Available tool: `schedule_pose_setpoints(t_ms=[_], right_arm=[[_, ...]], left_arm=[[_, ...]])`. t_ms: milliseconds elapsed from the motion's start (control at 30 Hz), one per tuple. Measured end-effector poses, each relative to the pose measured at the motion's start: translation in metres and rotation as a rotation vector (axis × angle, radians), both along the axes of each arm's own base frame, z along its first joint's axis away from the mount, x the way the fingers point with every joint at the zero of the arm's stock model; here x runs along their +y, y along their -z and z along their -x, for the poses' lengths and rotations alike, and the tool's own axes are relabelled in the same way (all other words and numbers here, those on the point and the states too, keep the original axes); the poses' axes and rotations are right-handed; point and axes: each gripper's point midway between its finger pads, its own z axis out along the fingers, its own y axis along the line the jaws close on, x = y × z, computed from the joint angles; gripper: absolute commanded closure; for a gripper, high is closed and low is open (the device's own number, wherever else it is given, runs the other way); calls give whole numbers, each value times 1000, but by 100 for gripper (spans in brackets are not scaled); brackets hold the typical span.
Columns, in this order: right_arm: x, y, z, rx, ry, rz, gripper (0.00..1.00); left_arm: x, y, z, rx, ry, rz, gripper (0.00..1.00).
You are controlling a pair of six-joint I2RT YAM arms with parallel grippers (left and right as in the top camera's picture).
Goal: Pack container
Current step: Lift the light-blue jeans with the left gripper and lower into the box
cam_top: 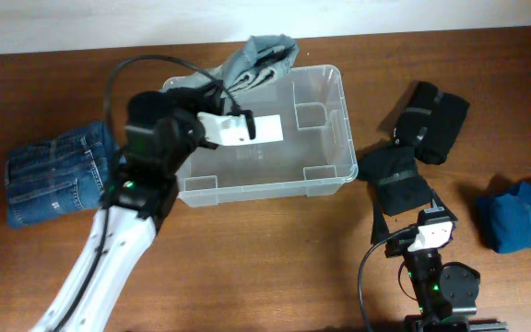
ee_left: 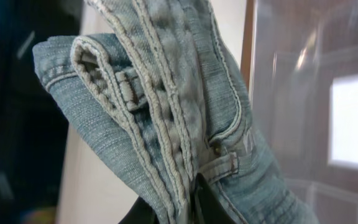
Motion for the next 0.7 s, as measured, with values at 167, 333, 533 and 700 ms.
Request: schedule_pose_setpoints(t_ms=[167, 333, 533, 700], right_arm=[[0, 0, 0, 0, 0, 0, 1], [0, 0, 0, 0, 0, 0, 1], [0, 0, 0, 0, 0, 0, 1], [0, 0, 0, 0, 0, 0, 2]], left_arm=[[-11, 36, -28, -54, -15, -199, 100], [-18, 68, -43, -49, -40, -293, 99], [-14, 108, -34, 70, -39, -399, 96], [-5, 135, -21, 178, -26, -470, 0]])
